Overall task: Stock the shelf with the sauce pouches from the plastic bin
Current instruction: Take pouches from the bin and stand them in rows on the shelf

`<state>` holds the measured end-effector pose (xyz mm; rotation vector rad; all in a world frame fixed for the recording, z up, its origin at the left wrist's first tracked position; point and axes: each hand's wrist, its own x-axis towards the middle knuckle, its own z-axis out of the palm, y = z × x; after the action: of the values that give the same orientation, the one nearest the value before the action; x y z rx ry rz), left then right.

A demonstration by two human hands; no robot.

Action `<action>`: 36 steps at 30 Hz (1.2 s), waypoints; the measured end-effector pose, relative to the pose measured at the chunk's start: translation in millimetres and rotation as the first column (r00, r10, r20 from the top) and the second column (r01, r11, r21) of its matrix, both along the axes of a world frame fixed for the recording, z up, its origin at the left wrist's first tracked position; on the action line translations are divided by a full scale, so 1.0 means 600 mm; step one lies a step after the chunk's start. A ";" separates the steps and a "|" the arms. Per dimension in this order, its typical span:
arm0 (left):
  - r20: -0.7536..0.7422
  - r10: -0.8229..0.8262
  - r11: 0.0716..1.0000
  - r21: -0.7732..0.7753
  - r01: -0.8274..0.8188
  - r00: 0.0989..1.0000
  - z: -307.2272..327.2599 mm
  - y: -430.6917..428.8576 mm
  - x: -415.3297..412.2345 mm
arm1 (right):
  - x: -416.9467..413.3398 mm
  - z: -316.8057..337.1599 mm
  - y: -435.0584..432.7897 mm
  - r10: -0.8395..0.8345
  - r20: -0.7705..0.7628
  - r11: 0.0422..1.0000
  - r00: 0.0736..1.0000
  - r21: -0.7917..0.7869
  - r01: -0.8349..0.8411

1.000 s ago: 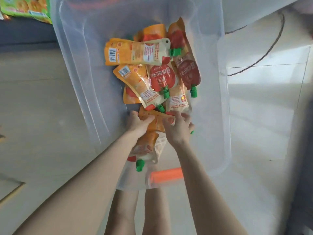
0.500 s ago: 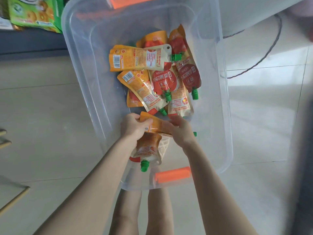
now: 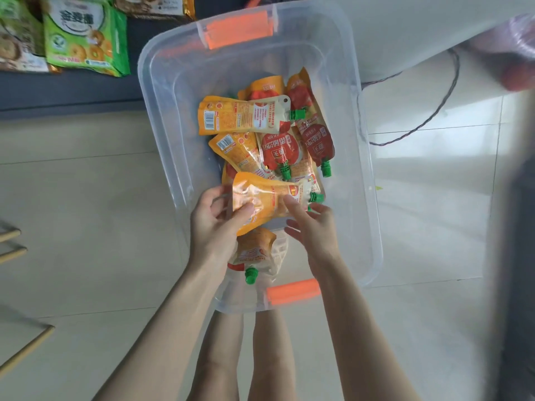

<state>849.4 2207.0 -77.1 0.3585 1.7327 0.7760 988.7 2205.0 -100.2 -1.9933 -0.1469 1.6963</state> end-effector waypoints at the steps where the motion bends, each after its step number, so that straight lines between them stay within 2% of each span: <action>1: 0.013 0.006 1.000 0.011 -0.007 1.000 0.007 -0.003 -0.002 | -0.004 0.006 0.005 -0.062 -0.037 0.998 0.997 0.020 0.062; 3: 0.064 0.046 0.999 0.017 -0.047 0.997 0.017 -0.008 -0.006 | -0.014 0.011 0.015 -0.204 -0.065 0.977 0.977 0.048 0.207; 6: 0.250 0.129 0.991 -0.014 -0.130 0.960 0.030 -0.011 -0.010 | -0.028 0.014 0.026 -0.337 -0.031 0.937 0.941 0.091 0.338; 9: 0.345 0.103 0.995 -0.035 -0.097 0.933 0.035 -0.007 -0.011 | -0.033 0.012 0.036 -0.264 -0.147 0.954 0.953 0.107 0.280; 11: 0.321 0.016 0.999 -0.039 -0.003 0.947 0.032 -0.002 -0.014 | -0.031 0.009 0.039 -0.199 -0.239 0.964 0.950 0.128 0.234; 15: 0.205 -0.089 0.994 -0.037 0.099 0.975 0.019 0.014 -0.019 | -0.032 -0.004 0.054 -0.157 -0.270 0.961 0.950 0.179 0.210; 18: 0.179 -0.124 0.990 -0.042 0.133 0.976 0.003 0.033 -0.013 | -0.034 -0.006 0.070 -0.142 -0.334 0.974 0.932 0.123 0.193; 19: 0.146 -0.172 0.983 -0.033 0.178 0.974 -0.007 0.040 -0.011 | -0.033 -0.006 0.076 -0.136 -0.347 0.980 0.928 0.094 0.178; 21: -0.018 -0.321 0.947 -0.001 0.321 0.947 -0.029 0.058 -0.012 | -0.027 -0.012 0.084 -0.126 -0.324 0.984 0.938 0.081 0.160; 24: -0.359 -0.441 0.878 0.017 0.478 0.823 -0.065 0.095 -0.020 | -0.016 -0.026 0.093 -0.042 -0.154 0.983 0.987 0.169 0.069; 27: -0.657 -0.497 0.769 -0.031 0.639 0.567 -0.102 0.144 -0.029 | -0.003 -0.036 0.097 0.030 0.021 0.980 0.999 0.195 -0.034; 30: -0.731 -0.612 0.570 -0.146 0.809 0.300 -0.143 0.183 -0.030 | 0.006 -0.045 0.099 0.020 0.052 0.976 0.998 0.214 -0.030; 32: -0.718 -0.673 0.475 -0.238 0.847 0.176 -0.165 0.203 -0.031 | 0.007 -0.050 0.097 0.027 0.056 0.978 0.998 0.203 -0.038; 34: -0.707 -0.698 0.430 -0.291 0.855 0.110 -0.177 0.217 -0.034 | 0.007 -0.056 0.092 0.031 0.039 0.977 0.999 0.208 -0.039; 36: -0.719 -0.685 0.427 -0.265 0.864 0.118 -0.181 0.227 -0.038 | 0.007 -0.059 0.089 0.024 0.005 0.974 1.000 0.223 -0.025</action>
<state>826.6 2343.2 -185.6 1.8725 1.7777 -0.0932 992.8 2258.6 -135.4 -1.8340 -0.3489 1.6154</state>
